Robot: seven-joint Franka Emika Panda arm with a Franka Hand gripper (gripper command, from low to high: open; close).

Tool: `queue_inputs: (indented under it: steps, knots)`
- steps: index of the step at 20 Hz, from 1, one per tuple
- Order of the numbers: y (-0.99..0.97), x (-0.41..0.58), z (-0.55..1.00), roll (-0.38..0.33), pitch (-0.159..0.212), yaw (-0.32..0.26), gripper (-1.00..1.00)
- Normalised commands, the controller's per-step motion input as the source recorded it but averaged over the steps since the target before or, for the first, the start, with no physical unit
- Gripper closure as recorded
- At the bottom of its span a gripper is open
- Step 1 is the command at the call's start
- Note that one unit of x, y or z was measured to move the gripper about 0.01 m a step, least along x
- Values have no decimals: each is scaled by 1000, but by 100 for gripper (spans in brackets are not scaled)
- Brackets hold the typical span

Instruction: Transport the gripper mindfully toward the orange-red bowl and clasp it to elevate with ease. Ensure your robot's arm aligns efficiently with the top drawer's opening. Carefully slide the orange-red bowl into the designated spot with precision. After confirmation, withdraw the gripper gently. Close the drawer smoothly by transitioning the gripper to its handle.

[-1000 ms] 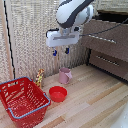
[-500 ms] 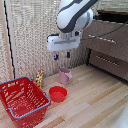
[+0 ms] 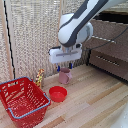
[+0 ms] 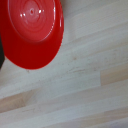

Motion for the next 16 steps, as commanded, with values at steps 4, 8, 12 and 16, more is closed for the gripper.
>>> queue_inputs:
  steps: [4, 8, 12, 16]
  knots:
    - [99, -178, -516, -74, 0, 1, -100]
    - [129, -224, -414, -96, 0, 9, -100]
    - [169, -210, -338, -114, -8, 17, -100]
    - [159, -223, -379, -129, -41, 36, -100]
